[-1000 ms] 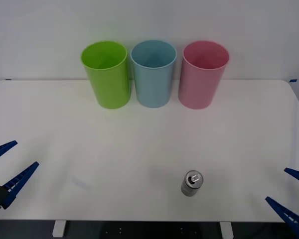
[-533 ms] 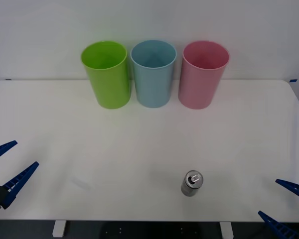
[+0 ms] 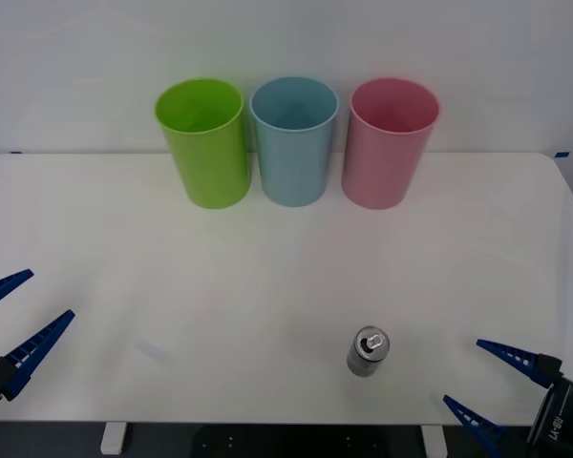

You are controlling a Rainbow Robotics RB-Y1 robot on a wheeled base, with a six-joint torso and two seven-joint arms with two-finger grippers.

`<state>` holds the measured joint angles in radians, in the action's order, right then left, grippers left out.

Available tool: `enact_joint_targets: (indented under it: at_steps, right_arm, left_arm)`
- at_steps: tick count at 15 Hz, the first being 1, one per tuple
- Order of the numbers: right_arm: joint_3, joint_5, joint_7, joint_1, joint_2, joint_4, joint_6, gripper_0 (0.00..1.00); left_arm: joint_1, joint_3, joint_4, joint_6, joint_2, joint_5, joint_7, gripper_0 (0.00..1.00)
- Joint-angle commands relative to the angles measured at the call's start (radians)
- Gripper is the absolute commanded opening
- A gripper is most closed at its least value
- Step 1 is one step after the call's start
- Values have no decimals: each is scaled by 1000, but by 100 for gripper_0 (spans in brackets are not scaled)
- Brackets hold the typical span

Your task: Grasp the object on the table and drop it into the matching bin: aluminum can to the light blue bin, PET bottle to the pink bin.

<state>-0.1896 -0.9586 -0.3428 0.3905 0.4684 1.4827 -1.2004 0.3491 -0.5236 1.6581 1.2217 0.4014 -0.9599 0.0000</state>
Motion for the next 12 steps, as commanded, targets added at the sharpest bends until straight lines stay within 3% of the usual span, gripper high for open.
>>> enact_joint_targets:
  at_steps: [1,5,12]
  right_arm:
    - [65,0,-12,-16,-4,-1,62,100]
    - [142,1,-13,-39,-7,1,142,100]
    - [179,-60,-18,-79,-100,-1,214,100]
  left_arm:
    - [0,0,0,0,0,0,0,100]
    - [0,0,0,0,0,0,0,100]
    - [0,0,0,0,0,0,0,100]
